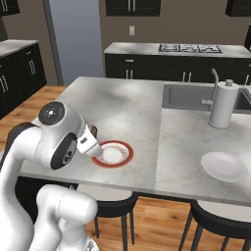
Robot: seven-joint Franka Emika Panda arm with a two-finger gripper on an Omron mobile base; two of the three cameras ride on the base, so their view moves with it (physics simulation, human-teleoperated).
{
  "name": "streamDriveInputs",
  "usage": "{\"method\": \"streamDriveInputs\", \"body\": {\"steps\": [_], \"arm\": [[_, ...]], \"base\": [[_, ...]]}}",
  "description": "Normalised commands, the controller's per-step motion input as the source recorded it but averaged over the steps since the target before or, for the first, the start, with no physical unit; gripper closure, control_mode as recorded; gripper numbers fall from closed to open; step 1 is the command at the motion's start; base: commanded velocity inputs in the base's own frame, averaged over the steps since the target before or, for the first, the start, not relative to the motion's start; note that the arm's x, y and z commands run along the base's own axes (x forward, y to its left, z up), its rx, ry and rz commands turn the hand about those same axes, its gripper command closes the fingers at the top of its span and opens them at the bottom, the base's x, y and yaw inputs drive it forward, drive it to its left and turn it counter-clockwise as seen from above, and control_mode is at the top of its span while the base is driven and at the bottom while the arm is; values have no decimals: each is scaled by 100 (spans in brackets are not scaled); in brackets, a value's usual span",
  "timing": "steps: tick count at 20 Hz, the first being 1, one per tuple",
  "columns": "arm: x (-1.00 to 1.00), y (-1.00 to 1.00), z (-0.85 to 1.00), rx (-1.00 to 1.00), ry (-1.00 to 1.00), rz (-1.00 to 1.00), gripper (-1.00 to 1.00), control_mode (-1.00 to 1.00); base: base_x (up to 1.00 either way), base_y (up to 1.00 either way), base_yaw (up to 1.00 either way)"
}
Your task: Transport the chicken drumstick and onion to the fridge. Place the chicken drumstick on the rack containing meat and place the onion on the rack containing the vegetable, ensuring meats and vegetables are on different racks.
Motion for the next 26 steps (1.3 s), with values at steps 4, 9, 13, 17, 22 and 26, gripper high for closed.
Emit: {"method": "streamDriveInputs", "body": {"steps": [4, 9, 13, 17, 22, 26], "arm": [[-43, 24, 98, -1, -44, 0, 100, -100], [-43, 3, 92, 0, -26, 0, 100, -100], [-74, 0, 61, 0, -32, 0, 100, -100], [-79, 2, 66, 0, -27, 0, 100, -100], [-67, 7, 76, 0, -19, 0, 100, -100], [-16, 0, 8, 0, -1, 0, 100, 100]], "base": [[0, 0, 0], [0, 0, 0], [0, 0, 0], [0, 0, 0], [0, 0, 0], [-74, -39, 0]]}}
